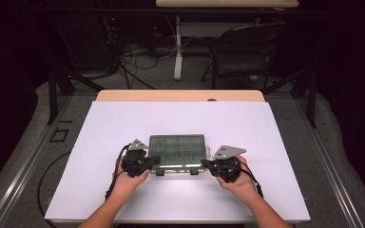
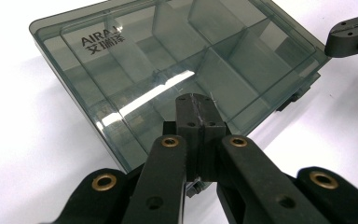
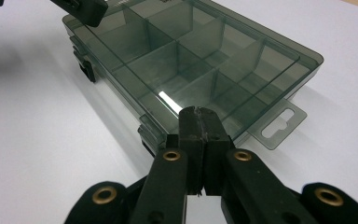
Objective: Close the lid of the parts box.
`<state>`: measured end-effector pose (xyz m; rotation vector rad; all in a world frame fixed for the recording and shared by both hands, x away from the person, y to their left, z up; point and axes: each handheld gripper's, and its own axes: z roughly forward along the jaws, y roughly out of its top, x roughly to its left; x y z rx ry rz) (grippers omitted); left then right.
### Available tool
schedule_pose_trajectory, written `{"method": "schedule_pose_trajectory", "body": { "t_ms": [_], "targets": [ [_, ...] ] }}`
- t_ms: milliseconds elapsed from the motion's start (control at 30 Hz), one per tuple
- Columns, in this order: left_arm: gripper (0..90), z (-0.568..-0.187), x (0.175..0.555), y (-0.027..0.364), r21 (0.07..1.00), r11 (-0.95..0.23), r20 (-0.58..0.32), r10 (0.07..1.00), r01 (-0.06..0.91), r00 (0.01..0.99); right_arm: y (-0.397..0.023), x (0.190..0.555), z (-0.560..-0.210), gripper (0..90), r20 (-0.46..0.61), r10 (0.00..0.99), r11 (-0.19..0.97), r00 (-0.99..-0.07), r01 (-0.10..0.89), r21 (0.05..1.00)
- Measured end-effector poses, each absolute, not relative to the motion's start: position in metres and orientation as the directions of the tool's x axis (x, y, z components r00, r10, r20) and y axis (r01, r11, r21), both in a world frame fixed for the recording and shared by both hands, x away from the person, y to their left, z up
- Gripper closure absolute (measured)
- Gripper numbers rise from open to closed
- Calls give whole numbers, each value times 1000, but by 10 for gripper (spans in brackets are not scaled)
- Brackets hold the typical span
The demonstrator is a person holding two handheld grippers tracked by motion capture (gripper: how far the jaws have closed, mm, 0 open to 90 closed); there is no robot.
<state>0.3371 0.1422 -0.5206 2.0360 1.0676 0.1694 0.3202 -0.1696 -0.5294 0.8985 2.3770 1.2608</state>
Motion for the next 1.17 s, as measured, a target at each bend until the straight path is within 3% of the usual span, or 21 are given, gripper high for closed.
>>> {"method": "schedule_pose_trajectory", "body": {
  "t_ms": [133, 300, 467, 800, 933, 1167],
  "targets": [
    [893, -520, 337, 144, 710, -302, -248, 738, 637, 627, -170, 320, -529, 883, 17, 647, 427, -762, 381, 820],
    [796, -514, 336, 150, 724, -278, -254, 744, 631, 618, -176, 315, -522, 819, 12, 655, 407, -756, 366, 837],
    [619, -508, 332, 166, 766, -249, -234, 751, 592, 618, -187, 312, -515, 662, 5, 686, 374, -728, 359, 855],
    [391, -507, 324, 204, 809, -206, -177, 808, 550, 562, -204, 309, -517, 404, -9, 754, 346, -657, 384, 856],
    [341, -507, 319, 220, 820, -210, -138, 831, 533, 539, -209, 303, -517, 367, -13, 765, 346, -644, 393, 852],
    [331, -517, 311, 240, 819, -253, -69, 847, 515, 526, -225, 291, -518, 322, -42, 809, 339, -587, 407, 848]
  ]
}}
